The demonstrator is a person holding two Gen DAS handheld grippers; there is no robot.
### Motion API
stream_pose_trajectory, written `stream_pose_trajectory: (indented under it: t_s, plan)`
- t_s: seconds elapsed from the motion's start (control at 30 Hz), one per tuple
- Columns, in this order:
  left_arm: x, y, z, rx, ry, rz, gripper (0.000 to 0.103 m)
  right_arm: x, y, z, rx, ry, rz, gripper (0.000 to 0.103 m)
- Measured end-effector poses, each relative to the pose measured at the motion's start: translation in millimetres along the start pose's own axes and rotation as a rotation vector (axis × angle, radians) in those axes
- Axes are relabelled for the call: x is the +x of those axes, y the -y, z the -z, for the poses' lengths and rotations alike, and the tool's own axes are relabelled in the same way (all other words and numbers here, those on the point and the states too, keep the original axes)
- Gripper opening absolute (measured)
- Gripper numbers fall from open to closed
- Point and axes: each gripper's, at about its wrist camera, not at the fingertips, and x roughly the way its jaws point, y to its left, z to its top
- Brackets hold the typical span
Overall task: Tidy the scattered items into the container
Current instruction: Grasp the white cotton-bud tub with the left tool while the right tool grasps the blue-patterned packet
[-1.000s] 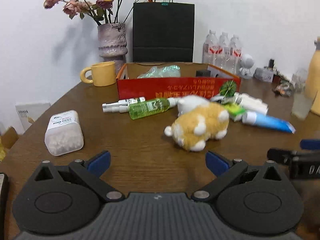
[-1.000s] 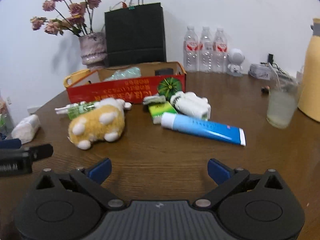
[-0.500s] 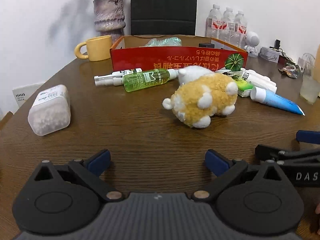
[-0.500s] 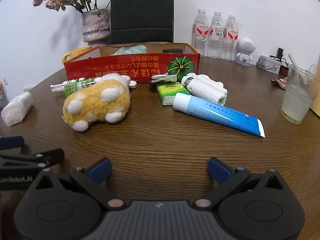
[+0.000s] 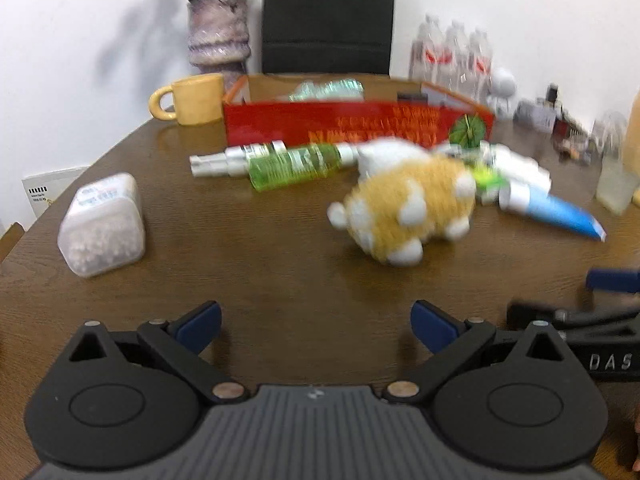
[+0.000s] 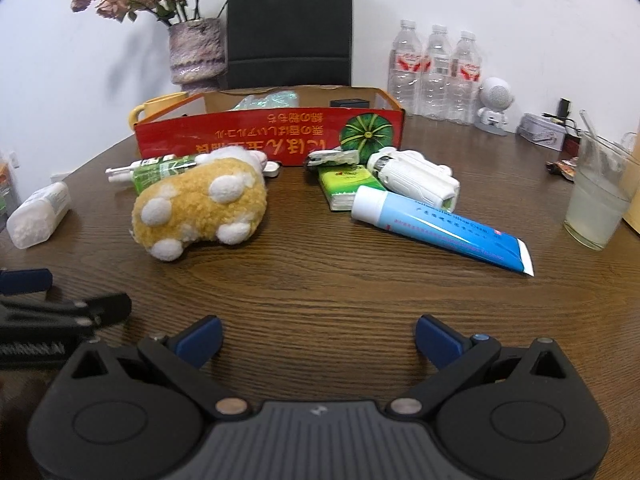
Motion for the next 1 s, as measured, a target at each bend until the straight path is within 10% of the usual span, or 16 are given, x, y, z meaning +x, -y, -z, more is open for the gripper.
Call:
stream_pose_trajectory:
  t_s: [0.13, 0.3, 0.6, 0.67, 0.83, 1.0]
  plan:
    - [-13.2, -41.1, -29.6, -0.102, 0.126, -0.095, 0.103, -11.7, 19.0, -31.3, 0.089, 0.078, -0.095, 0.088]
    - [19.1, -86.8, -56.7, -0.167, 0.087, -0.33, 0.103, 10.3, 15.5, -81.1, 0.0, 0.146, -0.027, 0.089]
    - [69.6, -105.8, -56.9, -0.183, -0.053, -0.284, 0.1, 115.2, 5.3, -129.8, -0.103, 0.027, 0.006, 0.07]
    - [70.2, -108.1, -58.3, -0.187, -0.033, -0.259, 0.07, 128.4, 8.6, -132.7, -0.097, 0.003, -0.001, 0.048]
    - [66.8, -98.3, -53.4, -0.115, -0.022, -0.228, 0.066, 108.0, 1.1, -127.6, -0.208, 0.029, 0.01, 0.013]
    - [35.0, -71.3, -50.6, -0.079, 0.026, -0.101, 0.066, 60.9, 6.2, -119.1, -0.207, 0.067, -0.006, 0.009]
